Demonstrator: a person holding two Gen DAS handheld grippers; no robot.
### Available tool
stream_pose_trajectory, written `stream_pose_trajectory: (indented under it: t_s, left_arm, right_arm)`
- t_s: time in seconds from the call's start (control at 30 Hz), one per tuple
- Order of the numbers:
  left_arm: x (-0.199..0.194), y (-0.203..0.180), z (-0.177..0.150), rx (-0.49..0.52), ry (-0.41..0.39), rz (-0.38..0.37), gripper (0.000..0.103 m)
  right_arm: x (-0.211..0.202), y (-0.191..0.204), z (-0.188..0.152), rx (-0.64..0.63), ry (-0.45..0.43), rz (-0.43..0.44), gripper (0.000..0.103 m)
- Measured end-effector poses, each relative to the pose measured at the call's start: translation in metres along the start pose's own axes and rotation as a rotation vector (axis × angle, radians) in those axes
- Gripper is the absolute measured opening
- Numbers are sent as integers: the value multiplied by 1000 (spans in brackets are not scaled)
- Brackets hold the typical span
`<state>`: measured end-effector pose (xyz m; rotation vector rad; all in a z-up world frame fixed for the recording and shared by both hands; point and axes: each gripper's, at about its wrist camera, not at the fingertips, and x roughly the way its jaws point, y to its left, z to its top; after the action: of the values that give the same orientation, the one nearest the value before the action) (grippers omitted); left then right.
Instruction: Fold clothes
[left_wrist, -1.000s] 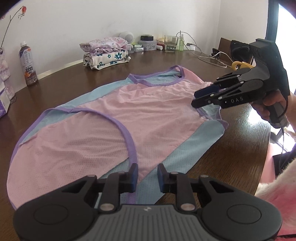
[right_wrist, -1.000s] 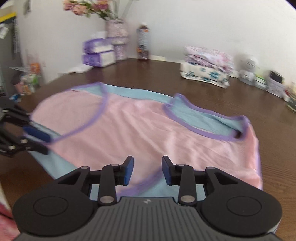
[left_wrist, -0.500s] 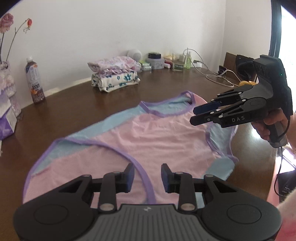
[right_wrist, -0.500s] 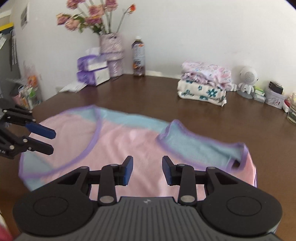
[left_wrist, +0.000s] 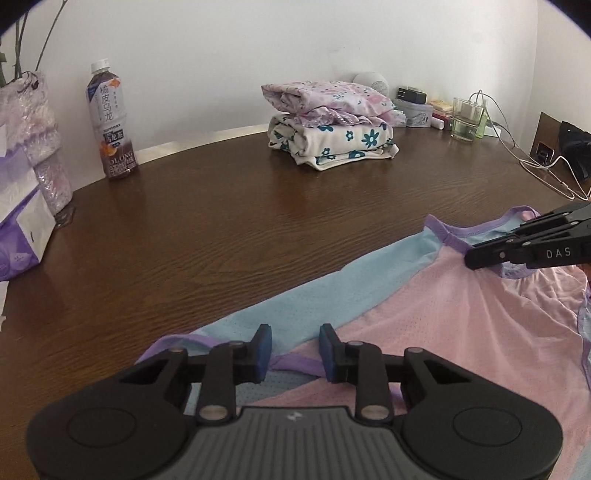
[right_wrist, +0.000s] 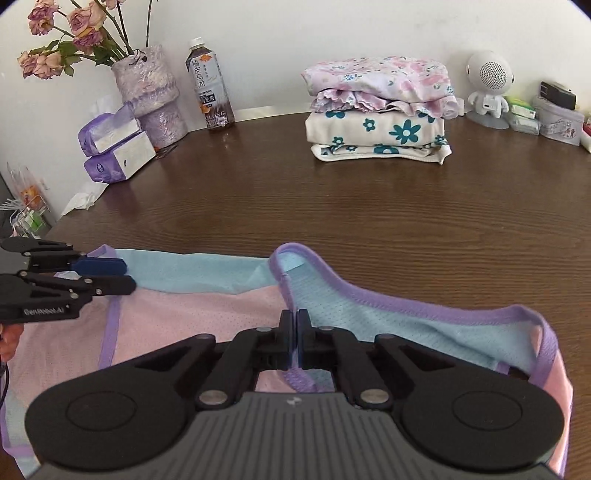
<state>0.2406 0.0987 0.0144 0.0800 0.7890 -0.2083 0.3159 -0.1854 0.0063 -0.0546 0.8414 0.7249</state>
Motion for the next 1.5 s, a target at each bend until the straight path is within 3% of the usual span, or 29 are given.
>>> stream_pose_trajectory:
  t_s: [0.1, 0.13, 0.17, 0.3, 0.33, 0.37, 0.4, 0.43, 0.5, 0.6, 0.8, 0.93, 1.1, 1.17, 1.33, 1.5]
  left_arm:
    - [-10, 11, 4, -55, -36, -48, 25]
    - [-13, 12, 6, -55, -55, -44, 26]
    - [-16, 14, 9, -54, -75, -39, 28]
    - [-9, 14, 17, 7, -80, -2, 32]
    - [-4, 13, 15, 20, -67, 5, 31]
    - [1, 13, 13, 33, -54, 12, 30]
    - [7, 12, 12, 46, -41, 19, 28]
    - [10, 12, 9, 52, -42, 25, 22]
    - [12, 18, 6, 19, -48, 25, 22]
    - [13, 28, 5, -19, -50, 41, 22]
    - [7, 34, 5, -59, -65, 55, 22]
    - [3, 34, 6, -55, -71, 53, 23]
    - [9, 33, 3, -46, -54, 50, 23]
    - [9, 32, 3, -38, -56, 56, 23]
    - [8, 33, 1, -40, -62, 64, 23]
    - [8, 34, 1, -42, -63, 71, 24]
  right_arm:
    - [1, -3, 11, 42, 0, 30, 15]
    - [3, -2, 16, 51, -6, 32, 31]
    - [5, -2, 20, 60, -13, 35, 37]
    - [18, 6, 36, 70, -17, 26, 36]
    - [21, 7, 38, 76, -17, 11, 27]
    - [24, 7, 38, 86, -23, -9, 9]
    - [25, 5, 38, 97, -35, -28, 3]
    - [23, 3, 37, 106, -51, -47, 2]
    - [21, -4, 33, 116, -64, -66, 2]
    - [24, -15, 26, 142, -45, -21, 2]
    - [10, -18, 23, 165, -104, 24, 15]
    - [-11, -12, 16, 110, -104, 30, 21]
    - [-19, -6, -5, 31, -52, 25, 21]
    - [-16, -2, -12, -19, -45, -17, 4]
    - [-26, 6, -21, -80, -85, -129, 5]
    - [-45, 18, -34, -125, -130, -46, 9]
